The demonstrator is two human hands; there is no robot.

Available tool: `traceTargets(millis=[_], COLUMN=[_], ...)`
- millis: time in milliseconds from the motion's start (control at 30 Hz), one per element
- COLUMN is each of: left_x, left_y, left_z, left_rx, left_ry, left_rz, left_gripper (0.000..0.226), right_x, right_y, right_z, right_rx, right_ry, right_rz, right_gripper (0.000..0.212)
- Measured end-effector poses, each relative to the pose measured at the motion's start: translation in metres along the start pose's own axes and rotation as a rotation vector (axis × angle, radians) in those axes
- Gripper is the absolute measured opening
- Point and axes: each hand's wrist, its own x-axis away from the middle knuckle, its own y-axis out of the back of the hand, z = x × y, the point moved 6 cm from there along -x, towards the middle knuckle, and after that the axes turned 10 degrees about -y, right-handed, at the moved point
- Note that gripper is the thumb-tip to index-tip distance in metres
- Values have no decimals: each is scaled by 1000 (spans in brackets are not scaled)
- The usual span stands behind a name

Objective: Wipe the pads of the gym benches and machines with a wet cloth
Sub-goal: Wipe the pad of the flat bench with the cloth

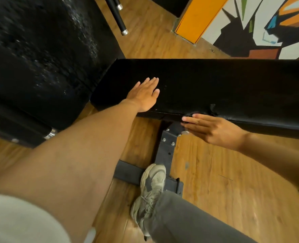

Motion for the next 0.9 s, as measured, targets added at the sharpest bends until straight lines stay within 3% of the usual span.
traceTargets(millis=[167,467,667,800,900], left_x=[4,3,5,4,5], left_y=[-8,-10,-7,-7,-8], left_z=[1,1,-1,0,-1], left_rx=[6,-40,-14,-20,-18], left_ry=[9,17,9,13,22], left_rz=[34,28,59,52,51], left_gripper=[56,55,55,55,55], right_x=[77,-57,8,57,36], right_y=[-11,-1,-5,-12,-12], right_z=[-31,24,-2,-21,-16], right_rx=[3,-114,-41,-18,-49], right_ry=[-56,-9,-47,-58,-41], right_rz=[177,-122,-56,90,83], right_gripper=[98,60,76,91,85])
